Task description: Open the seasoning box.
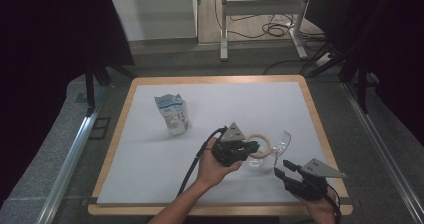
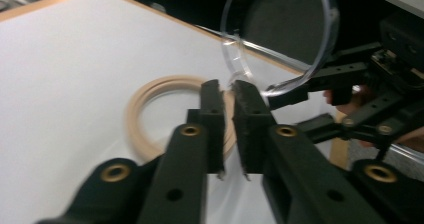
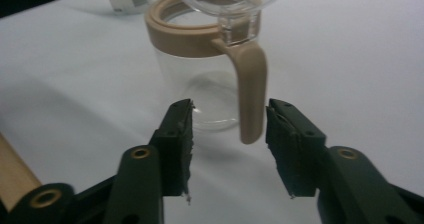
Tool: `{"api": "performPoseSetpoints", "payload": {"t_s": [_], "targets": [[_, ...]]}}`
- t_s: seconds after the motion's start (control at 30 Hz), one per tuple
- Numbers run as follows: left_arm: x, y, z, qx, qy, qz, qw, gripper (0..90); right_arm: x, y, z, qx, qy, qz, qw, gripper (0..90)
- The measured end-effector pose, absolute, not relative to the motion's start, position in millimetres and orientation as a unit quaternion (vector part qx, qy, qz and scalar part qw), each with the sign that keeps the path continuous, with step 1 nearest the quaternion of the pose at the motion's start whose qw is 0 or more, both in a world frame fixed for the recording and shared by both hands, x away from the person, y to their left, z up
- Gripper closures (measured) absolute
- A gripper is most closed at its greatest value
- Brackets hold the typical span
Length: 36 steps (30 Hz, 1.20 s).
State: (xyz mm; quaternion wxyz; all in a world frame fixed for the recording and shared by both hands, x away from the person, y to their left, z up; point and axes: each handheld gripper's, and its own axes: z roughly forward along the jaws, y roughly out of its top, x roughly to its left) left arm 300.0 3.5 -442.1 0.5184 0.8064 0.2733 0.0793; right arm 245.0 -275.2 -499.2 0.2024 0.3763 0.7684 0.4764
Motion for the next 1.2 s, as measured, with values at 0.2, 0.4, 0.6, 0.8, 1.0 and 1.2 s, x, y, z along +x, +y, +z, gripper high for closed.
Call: {"api": "performPoseSetpoints", "payload": {"t_s": [0.2,0.4,0.6,0.8,1.0,1.2], "targets": [[291,43,-450,0.790,0.306,0.094,0.523,51.9,232,-269,-503,0.367,0.765,0.490,0.200,43.3],[279,74,-462,0.787,0.318,0.101,0.519,34.7,218,-255,-501,0.348,0.767,0.498,0.207,40.7],[271,111,-477,0.775,0.343,0.111,0.519,31.8,212,-232,-503,0.330,0.768,0.510,0.203,40.8],[266,138,-493,0.776,0.361,0.110,0.505,30.5,206,-214,-503,0.318,0.767,0.522,0.194,40.8],[266,160,-502,0.773,0.378,0.114,0.496,29.7,209,-194,-507,0.298,0.779,0.520,0.181,40.8],[266,172,-511,0.773,0.385,0.116,0.490,27.8,216,-169,-508,0.281,0.788,0.516,0.183,40.7]]}}
